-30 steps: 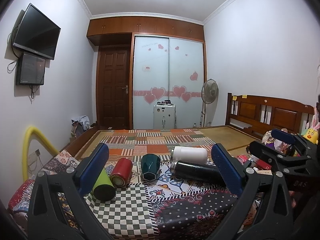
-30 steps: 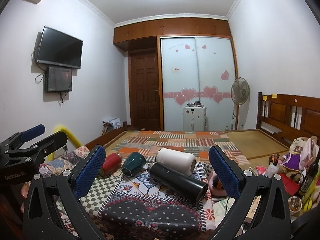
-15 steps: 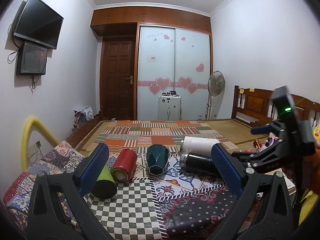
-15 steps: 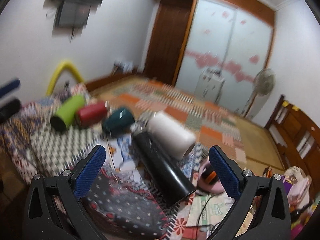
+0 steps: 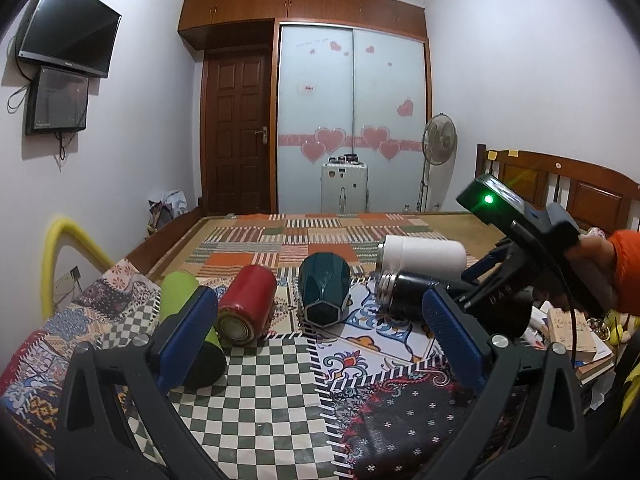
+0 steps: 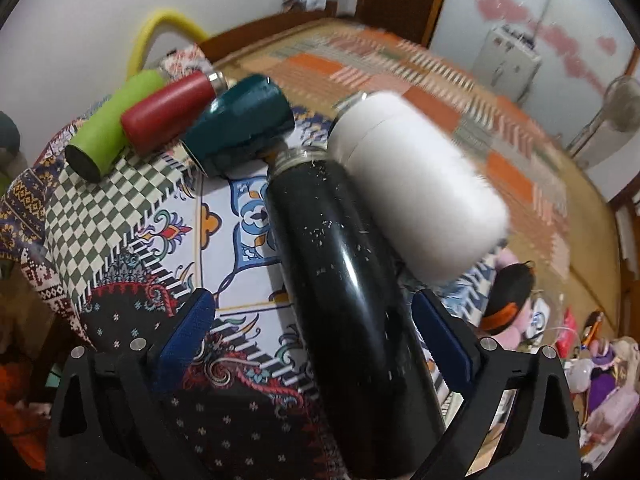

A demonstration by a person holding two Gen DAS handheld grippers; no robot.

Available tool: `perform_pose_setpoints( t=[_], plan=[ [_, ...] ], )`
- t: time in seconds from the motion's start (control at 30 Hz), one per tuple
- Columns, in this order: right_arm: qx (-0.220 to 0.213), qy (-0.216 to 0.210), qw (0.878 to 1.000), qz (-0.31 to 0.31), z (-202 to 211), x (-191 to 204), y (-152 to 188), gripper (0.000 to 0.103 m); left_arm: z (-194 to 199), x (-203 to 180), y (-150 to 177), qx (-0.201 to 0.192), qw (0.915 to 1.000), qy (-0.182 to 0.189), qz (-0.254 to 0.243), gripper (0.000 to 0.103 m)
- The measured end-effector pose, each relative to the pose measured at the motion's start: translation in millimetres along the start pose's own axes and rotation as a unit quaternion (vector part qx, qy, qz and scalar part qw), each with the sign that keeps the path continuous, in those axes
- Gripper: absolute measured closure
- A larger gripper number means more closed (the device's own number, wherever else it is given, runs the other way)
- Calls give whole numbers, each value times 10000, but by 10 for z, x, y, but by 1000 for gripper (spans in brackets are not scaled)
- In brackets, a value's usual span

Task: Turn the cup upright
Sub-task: 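Move the right tool down to the black thermos and close around it, then lift the black thermos with the right tool and tilt it upright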

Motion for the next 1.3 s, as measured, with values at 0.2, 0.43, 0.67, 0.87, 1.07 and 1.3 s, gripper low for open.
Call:
perform_pose_setpoints(
  t=[0.2,0.43,0.67,0.87,1.07,1.3],
  plan=[
    [572,-312,9979,55,-173,-55,-10,12,-163,37,80,115,9999,-9,44,0],
    [1026,-216,9945,80,-392,-95,43,16,-281,94,154,237,9996,-42,113,0],
    [1237,-111,9923,-7,-490,-217,-1,33,-358,177,222,346,9990,-70,274,0],
    [1138,-138,9931,-246,-438,-145,12,34,-354,218,224,369,9988,-97,322,0],
    [1174,-124,9927,-240,-331,26,113,35,-245,256,179,267,9990,-141,320,0],
    [1058,-317,9936,-241,-46,237,167,37,5,312,132,74,9991,-185,370,0]
  ],
)
Point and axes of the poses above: each gripper's, at about its wrist camera, not at the fingertips, and z roughly against the way its jaws point, x to its left, y to its underside, the point moved 10 cm from there along -z, roughly the way its jaws point, and after that the axes turned 12 degrees about x, right-handed, at the moved point
